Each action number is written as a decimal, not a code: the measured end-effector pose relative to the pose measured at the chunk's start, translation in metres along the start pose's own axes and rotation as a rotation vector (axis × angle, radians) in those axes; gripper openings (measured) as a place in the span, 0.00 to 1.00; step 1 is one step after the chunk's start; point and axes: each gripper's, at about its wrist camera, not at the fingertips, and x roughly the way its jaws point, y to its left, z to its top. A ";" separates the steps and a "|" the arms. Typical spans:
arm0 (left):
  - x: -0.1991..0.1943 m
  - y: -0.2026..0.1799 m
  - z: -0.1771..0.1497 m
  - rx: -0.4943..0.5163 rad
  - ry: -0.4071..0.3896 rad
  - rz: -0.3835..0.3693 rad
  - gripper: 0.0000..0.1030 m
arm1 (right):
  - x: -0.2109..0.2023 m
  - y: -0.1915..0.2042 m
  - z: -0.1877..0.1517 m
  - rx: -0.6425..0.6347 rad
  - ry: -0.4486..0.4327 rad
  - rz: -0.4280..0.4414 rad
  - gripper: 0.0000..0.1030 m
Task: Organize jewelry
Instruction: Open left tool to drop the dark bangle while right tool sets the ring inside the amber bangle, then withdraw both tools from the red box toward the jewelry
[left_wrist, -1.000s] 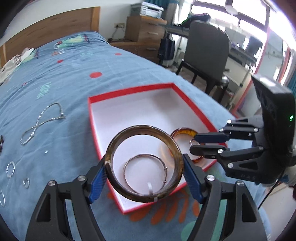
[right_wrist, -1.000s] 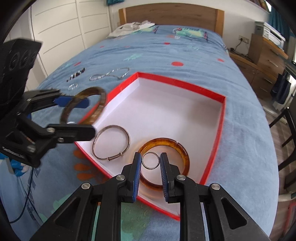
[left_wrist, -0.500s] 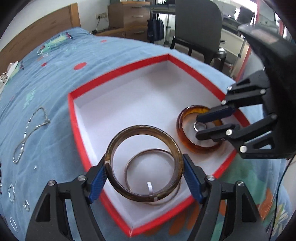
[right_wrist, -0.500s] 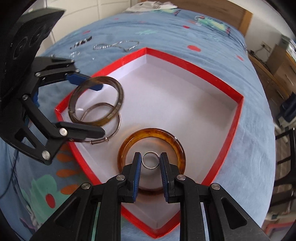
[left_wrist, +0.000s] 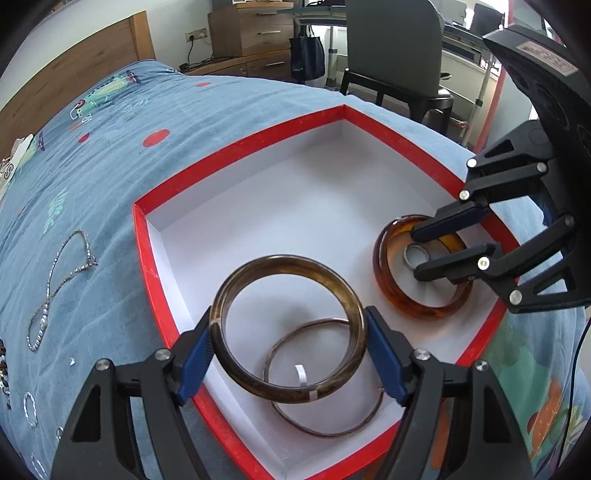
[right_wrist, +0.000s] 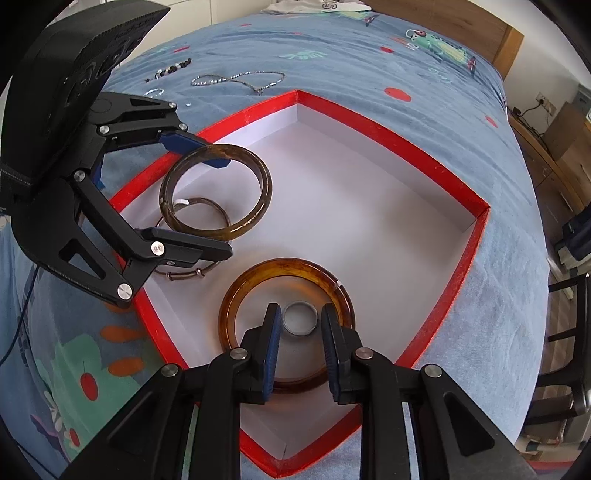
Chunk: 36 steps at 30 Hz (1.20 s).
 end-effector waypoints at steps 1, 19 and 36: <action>0.000 0.000 0.000 0.001 0.005 -0.003 0.72 | 0.000 0.000 0.000 0.000 0.002 0.001 0.23; -0.085 -0.001 -0.018 -0.146 -0.090 -0.032 0.72 | -0.076 0.025 -0.026 0.099 -0.102 -0.043 0.35; -0.239 0.073 -0.184 -0.380 -0.149 0.171 0.72 | -0.148 0.124 -0.035 0.134 -0.238 -0.036 0.36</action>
